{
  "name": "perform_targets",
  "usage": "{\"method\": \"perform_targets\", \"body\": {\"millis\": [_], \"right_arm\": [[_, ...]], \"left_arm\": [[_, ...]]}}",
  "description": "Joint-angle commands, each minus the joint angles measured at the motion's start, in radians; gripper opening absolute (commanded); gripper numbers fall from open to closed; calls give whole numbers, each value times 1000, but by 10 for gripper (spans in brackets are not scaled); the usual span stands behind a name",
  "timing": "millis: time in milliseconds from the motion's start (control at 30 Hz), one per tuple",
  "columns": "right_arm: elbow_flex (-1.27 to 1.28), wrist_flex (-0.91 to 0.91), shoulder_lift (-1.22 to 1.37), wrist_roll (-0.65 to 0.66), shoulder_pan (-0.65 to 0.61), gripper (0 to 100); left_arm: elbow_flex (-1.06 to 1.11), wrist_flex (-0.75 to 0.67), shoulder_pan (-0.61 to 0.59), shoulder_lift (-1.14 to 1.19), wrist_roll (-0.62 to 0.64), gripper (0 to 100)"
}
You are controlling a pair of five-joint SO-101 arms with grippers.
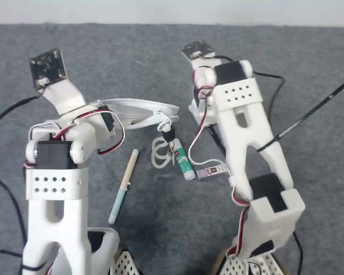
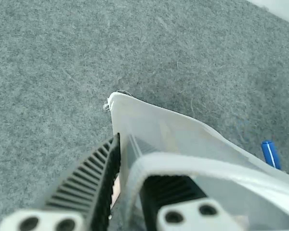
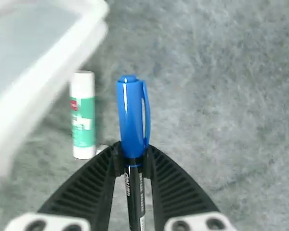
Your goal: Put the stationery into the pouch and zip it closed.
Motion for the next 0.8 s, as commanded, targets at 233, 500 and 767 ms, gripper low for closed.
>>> {"method": "perform_targets", "body": {"millis": [233,500,767], "right_arm": [[-37,110,-269,-143,-153,7],[110,102,-501,-144,-226,7],[155,104,-647,-143,-252,7]], "left_arm": [[-33,-2,-6,3,14,12],[-33,-3,-6,3,14,12],[-33,-2,-6,3,14,12]]}}
